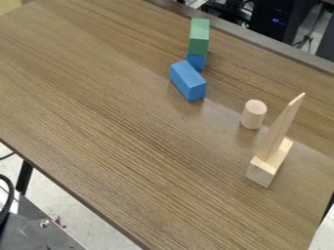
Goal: Put the blue block on top of the green block
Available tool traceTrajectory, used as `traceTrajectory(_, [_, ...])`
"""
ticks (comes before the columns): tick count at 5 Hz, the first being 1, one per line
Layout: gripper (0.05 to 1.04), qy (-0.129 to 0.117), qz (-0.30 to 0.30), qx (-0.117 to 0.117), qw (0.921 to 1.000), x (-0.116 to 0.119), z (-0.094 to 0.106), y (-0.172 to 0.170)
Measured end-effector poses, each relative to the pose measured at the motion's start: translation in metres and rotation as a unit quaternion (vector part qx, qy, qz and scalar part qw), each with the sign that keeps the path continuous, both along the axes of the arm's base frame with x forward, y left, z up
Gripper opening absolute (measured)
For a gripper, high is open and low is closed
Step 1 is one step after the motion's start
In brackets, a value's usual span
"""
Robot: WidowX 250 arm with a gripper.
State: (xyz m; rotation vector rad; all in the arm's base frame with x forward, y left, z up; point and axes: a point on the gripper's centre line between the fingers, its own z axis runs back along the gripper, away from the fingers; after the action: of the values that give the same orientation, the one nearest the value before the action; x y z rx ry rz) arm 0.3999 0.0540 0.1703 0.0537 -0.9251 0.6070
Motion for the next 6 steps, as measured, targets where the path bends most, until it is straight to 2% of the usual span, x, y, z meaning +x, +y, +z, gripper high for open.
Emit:
traceTrajectory(1, [0.999, 0.016, 0.001, -0.003, 0.9999, -0.002, -0.012, -0.001])
traceTrajectory(2, [0.999, 0.048, 0.023, -0.020, 0.9984, -0.013, -0.027, -0.001])
traceTrajectory(4, [0.999, 0.076, 0.047, -0.070, 0.9935, -0.039, -0.030, -0.008])
traceTrajectory(5, [0.999, 0.087, 0.032, -0.103, 0.9904, -0.046, -0.031, -0.015])
traceTrajectory(6, [0.999, 0.094, 0.036, -0.115, 0.9882, -0.051, -0.037, -0.021])
